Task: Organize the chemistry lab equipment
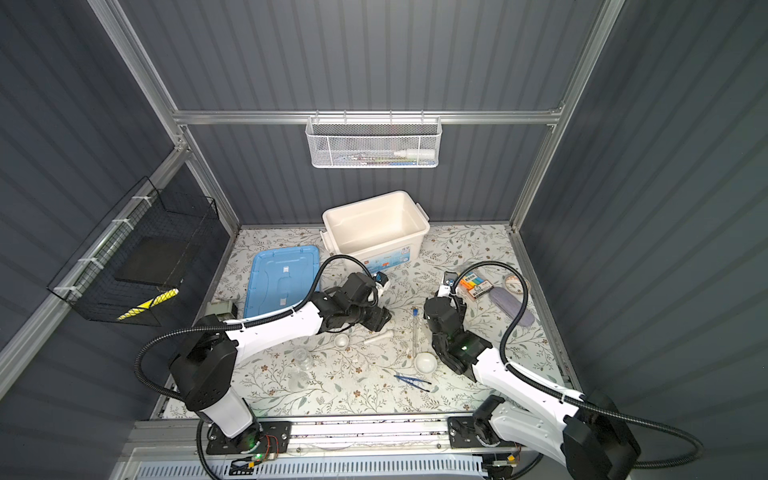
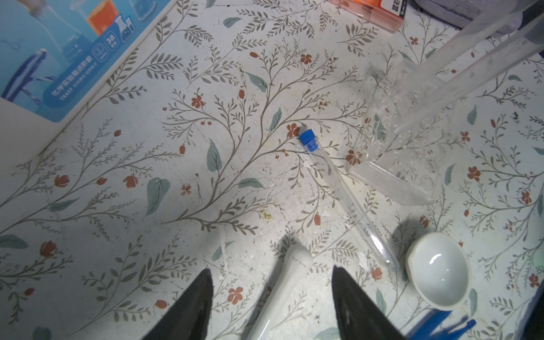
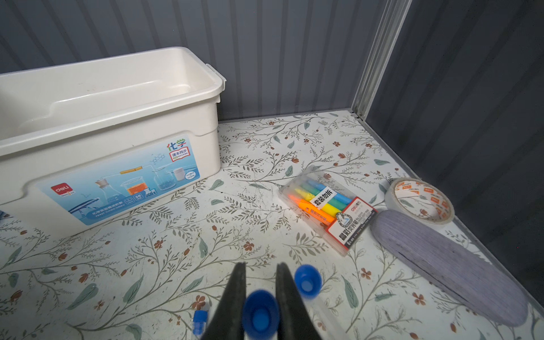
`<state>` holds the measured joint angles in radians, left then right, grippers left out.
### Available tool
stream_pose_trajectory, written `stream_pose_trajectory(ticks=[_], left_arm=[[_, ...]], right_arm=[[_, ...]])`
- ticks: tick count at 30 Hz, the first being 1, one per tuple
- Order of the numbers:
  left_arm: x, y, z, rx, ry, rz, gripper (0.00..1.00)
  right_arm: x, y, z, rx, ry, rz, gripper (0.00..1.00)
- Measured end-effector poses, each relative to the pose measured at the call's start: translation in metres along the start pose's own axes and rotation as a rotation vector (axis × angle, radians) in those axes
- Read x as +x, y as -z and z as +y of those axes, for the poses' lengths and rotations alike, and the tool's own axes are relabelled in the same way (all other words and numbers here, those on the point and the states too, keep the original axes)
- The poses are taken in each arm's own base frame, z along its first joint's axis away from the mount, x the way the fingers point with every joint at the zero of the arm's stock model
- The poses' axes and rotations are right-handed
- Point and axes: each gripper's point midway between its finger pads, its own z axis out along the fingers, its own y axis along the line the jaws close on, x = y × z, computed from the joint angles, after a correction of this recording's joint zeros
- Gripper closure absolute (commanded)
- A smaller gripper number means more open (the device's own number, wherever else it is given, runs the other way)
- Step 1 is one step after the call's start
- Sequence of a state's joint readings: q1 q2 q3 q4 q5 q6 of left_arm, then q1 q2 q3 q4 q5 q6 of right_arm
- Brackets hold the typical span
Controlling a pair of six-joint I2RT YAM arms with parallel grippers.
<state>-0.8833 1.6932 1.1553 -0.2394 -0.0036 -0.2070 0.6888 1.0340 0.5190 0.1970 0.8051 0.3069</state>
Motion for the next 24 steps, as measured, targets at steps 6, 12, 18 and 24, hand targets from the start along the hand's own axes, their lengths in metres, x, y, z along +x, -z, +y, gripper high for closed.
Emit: stream_pose_trajectory(ticks=[6, 12, 18, 24], left_arm=[[0.0, 0.0, -0.001, 0.002, -0.001, -0.001, 0.34], [-0.002, 0.0, -0.006, 0.01, 0.0, -0.01, 0.34], [-0.004, -0.001, -0.008, 0.015, -0.004, -0.02, 0.34], [-0.006, -0.001, -0.01, 0.021, -0.006, -0.03, 0.34]], right_arm=[[0.0, 0.002, 0.001, 0.002, -0.001, -0.008, 0.86], [0.0, 0.003, 0.001, -0.001, 0.001, -0.009, 0.85], [0.002, 0.007, 0.0, -0.009, 0.006, 0.0, 0.84], [0.003, 0.011, -0.002, -0.017, 0.002, 0.001, 0.84]])
